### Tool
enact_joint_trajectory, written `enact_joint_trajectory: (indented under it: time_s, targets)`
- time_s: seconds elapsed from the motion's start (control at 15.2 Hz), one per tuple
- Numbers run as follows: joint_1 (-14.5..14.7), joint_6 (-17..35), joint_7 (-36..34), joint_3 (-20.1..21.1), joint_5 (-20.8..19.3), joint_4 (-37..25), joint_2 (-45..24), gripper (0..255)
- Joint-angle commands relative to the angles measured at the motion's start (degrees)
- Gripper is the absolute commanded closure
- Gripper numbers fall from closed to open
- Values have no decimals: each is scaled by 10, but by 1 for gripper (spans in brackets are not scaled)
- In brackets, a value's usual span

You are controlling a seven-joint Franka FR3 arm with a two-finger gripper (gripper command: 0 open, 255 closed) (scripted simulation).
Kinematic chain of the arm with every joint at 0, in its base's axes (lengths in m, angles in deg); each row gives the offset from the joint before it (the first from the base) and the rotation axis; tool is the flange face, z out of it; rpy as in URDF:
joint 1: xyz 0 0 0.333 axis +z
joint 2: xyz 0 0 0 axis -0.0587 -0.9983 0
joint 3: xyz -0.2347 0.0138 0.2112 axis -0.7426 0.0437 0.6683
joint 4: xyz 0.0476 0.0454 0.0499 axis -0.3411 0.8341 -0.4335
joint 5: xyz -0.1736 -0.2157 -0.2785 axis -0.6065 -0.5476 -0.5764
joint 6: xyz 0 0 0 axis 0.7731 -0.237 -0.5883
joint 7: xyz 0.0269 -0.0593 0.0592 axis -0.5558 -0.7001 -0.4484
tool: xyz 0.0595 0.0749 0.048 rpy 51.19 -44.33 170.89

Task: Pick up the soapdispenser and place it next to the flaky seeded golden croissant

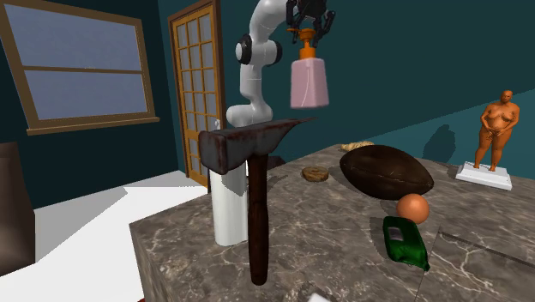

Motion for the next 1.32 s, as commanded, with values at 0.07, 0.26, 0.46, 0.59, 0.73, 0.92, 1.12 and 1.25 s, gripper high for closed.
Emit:
enact_joint_trajectory:
  time_s: [0.07,0.26,0.46,0.59,0.73,0.92,1.12,1.25]
  targets:
    - [9,20,-30,10,10,76,51,255]
    - [23,39,-66,23,22,152,101,255]
    - [38,52,-102,38,33,211,142,255]
    - [48,58,-126,49,41,244,165,255]
    - [58,62,-151,61,48,273,185,255]
    - [73,67,-189,81,60,308,210,255]
    - [89,70,-228,103,73,335,229,255]
    - [99,71,-255,119,81,350,239,255]
